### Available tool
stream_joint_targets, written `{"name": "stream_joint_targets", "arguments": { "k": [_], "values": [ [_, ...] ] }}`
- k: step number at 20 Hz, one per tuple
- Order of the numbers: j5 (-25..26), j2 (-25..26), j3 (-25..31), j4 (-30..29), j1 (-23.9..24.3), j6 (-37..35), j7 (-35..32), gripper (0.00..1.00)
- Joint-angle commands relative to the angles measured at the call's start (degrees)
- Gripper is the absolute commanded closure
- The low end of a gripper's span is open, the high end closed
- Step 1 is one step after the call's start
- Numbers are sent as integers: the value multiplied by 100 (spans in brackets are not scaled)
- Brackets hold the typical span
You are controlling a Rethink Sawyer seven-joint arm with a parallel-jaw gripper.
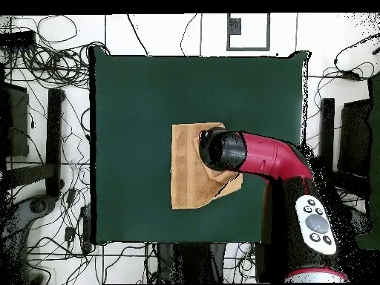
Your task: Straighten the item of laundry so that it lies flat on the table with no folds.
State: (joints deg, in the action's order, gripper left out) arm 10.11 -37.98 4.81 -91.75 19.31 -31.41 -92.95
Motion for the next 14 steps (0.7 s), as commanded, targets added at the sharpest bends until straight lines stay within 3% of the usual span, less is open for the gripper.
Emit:
{"name": "stream_joint_targets", "arguments": {
  "k": [1, 14],
  "values": [
    [-134, 513, -3, 35, -214, -462, -901, 0],
    [-93, 426, 114, -142, -16, -501, -504, 0]
  ]
}}
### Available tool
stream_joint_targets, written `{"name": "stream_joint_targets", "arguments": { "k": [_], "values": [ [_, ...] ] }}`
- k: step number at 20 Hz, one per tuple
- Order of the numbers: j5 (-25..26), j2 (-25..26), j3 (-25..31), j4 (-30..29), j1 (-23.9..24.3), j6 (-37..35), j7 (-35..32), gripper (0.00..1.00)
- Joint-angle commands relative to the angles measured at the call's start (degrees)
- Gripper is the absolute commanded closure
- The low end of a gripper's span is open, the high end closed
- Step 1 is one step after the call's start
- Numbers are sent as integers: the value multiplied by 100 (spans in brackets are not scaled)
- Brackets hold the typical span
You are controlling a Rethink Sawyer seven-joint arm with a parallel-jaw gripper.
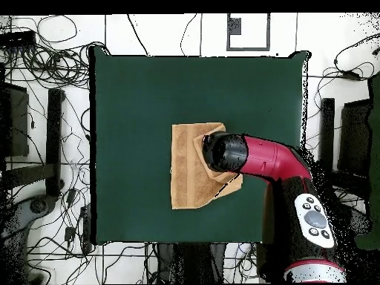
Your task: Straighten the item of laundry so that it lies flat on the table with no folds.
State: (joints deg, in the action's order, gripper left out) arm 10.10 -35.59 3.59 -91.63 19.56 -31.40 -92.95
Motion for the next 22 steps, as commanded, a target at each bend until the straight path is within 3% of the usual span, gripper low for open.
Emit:
{"name": "stream_joint_targets", "arguments": {
  "k": [1, 8, 22],
  "values": [
    [-81, 189, 239, -158, -40, -510, -488, 0],
    [6, 262, 251, -164, -9, -546, -382, 0],
    [-290, 11, 422, -632, -131, -553, -643, 0]
  ]
}}
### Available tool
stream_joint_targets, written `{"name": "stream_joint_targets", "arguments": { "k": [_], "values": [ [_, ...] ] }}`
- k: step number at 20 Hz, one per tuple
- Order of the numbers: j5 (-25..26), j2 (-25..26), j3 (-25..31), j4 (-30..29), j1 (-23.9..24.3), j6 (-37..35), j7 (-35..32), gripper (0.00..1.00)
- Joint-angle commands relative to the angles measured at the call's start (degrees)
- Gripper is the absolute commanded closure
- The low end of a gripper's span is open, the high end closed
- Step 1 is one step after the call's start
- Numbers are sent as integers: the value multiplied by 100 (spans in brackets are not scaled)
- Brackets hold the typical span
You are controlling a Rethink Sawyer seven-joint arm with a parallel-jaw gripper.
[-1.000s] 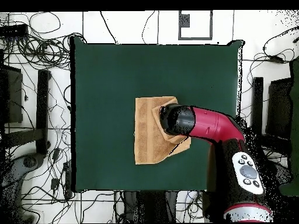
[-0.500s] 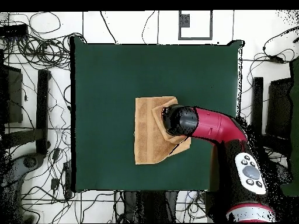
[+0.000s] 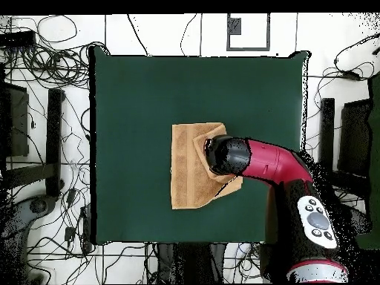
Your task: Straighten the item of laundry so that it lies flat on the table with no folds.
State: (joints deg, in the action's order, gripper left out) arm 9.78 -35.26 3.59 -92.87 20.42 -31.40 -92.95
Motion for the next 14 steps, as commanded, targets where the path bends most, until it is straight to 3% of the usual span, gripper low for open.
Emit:
{"name": "stream_joint_targets", "arguments": {
  "k": [1, 14],
  "values": [
    [-249, -21, 413, -517, -220, -525, -642, 0],
    [-375, 9, 475, -720, -11, -292, -628, 0]
  ]
}}
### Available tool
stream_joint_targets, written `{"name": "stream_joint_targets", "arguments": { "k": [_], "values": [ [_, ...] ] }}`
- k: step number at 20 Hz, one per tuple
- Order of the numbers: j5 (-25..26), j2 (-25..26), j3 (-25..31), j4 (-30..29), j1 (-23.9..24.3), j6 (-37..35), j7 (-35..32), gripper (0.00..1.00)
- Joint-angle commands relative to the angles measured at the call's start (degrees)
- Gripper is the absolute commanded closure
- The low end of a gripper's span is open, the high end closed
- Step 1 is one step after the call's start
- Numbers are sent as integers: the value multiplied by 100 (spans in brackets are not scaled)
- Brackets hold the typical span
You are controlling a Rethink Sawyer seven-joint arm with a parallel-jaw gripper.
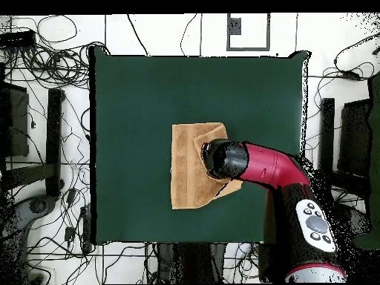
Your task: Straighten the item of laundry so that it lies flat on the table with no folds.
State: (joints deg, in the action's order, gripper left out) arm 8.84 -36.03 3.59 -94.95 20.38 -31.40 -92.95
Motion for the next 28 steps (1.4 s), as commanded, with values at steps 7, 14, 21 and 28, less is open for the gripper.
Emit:
{"name": "stream_joint_targets", "arguments": {
  "k": [7, 14, 21, 28],
  "values": [
    [-255, 28, 313, -611, -75, -427, -724, 0],
    [-210, -47, 177, -639, -122, -559, -750, 0],
    [-164, 2, 78, -444, -157, -749, -742, 0],
    [-67, 32, 12, -476, -110, -786, -675, 0]
  ]
}}
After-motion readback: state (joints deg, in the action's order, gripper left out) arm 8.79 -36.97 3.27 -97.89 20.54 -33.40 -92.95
